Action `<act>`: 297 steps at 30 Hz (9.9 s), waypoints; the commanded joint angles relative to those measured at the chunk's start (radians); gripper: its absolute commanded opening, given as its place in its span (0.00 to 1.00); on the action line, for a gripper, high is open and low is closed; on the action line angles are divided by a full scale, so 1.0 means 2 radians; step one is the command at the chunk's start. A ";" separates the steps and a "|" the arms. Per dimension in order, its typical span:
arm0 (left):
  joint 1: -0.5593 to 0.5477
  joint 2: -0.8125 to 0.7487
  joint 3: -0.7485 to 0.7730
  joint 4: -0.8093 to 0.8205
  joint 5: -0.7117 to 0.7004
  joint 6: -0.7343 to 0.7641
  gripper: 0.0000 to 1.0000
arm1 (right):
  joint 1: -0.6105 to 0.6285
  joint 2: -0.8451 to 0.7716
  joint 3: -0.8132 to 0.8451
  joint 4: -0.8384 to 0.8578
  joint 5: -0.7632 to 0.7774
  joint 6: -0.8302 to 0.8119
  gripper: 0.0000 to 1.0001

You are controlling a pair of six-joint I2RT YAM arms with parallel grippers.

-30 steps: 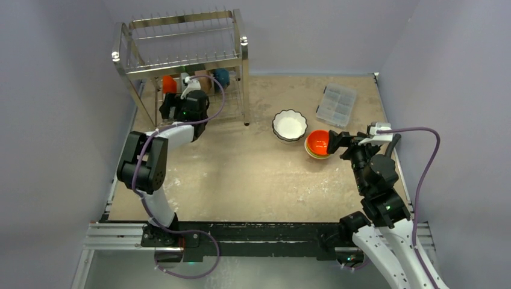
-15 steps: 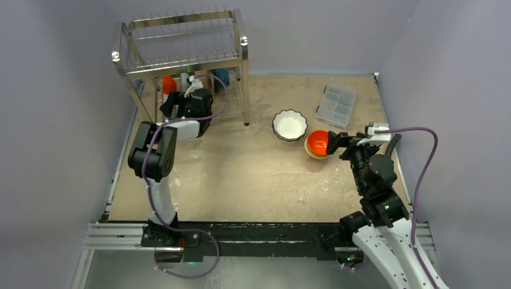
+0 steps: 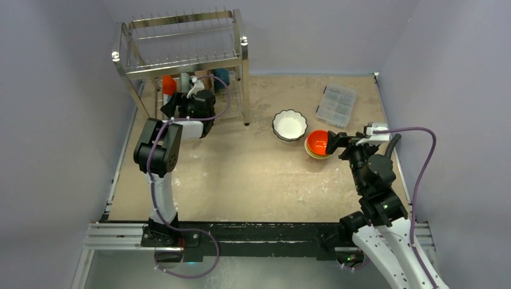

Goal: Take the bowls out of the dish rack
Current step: Pick up the bowl from the dish rack, then place the bowl at the center of the board.

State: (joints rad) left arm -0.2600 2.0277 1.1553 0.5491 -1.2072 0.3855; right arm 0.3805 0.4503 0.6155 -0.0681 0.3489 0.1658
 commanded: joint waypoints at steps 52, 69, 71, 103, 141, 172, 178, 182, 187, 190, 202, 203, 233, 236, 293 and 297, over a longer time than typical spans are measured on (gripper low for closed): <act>0.010 -0.009 0.020 -0.016 0.036 -0.049 0.80 | 0.003 -0.005 -0.009 0.029 -0.008 -0.015 0.98; 0.011 -0.060 -0.001 -0.050 0.091 -0.089 0.55 | 0.003 -0.007 -0.010 0.030 -0.010 -0.016 0.99; 0.011 -0.067 -0.004 -0.052 0.097 -0.093 0.52 | 0.003 -0.006 -0.011 0.030 -0.010 -0.016 0.99; -0.090 -0.199 -0.067 -0.086 0.090 -0.049 0.00 | 0.003 -0.035 -0.006 0.029 -0.027 -0.006 0.99; -0.496 -0.306 -0.302 0.049 -0.068 0.088 0.00 | 0.003 0.186 0.169 -0.118 -0.225 0.045 0.99; -0.594 -0.108 -0.379 0.614 0.007 0.477 0.00 | 0.039 0.392 0.239 -0.136 -0.359 0.042 0.99; -0.608 -0.091 -0.372 0.615 0.017 0.498 0.00 | 0.086 0.462 0.273 -0.151 -0.354 0.033 0.99; -0.612 -0.083 -0.367 0.615 0.019 0.506 0.00 | 0.099 0.503 0.296 -0.166 -0.358 0.019 0.99; -0.616 -0.081 -0.361 0.615 0.022 0.519 0.00 | 0.109 0.545 0.319 -0.184 -0.380 0.001 0.98; -0.618 -0.080 -0.357 0.615 0.022 0.529 0.00 | 0.114 0.567 0.326 -0.193 -0.391 -0.009 0.97; -0.630 -0.064 -0.347 0.615 0.023 0.552 0.00 | 0.134 0.621 0.340 -0.206 -0.435 -0.031 0.90; -0.630 -0.062 -0.346 0.614 0.023 0.553 0.00 | 0.137 0.625 0.342 -0.208 -0.439 -0.033 0.89; -0.635 -0.044 -0.342 0.615 0.005 0.550 0.00 | 0.157 0.636 0.384 -0.244 -0.375 -0.042 0.00; -0.635 -0.043 -0.341 0.615 0.003 0.547 0.25 | 0.156 0.625 0.385 -0.232 -0.353 -0.033 0.00; -0.396 -0.444 -0.294 -0.113 0.131 -0.147 0.86 | 0.054 0.273 0.054 -0.039 -0.127 0.162 0.00; -0.345 -0.464 -0.293 -0.171 0.165 -0.224 0.86 | 0.054 0.260 0.021 -0.014 -0.129 0.172 0.00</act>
State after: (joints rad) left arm -1.0267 1.1481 0.5327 0.3798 -0.9657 0.1699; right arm 0.4881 1.0142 0.6891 -0.2359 0.1089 0.4603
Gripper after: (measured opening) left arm 0.857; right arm 0.059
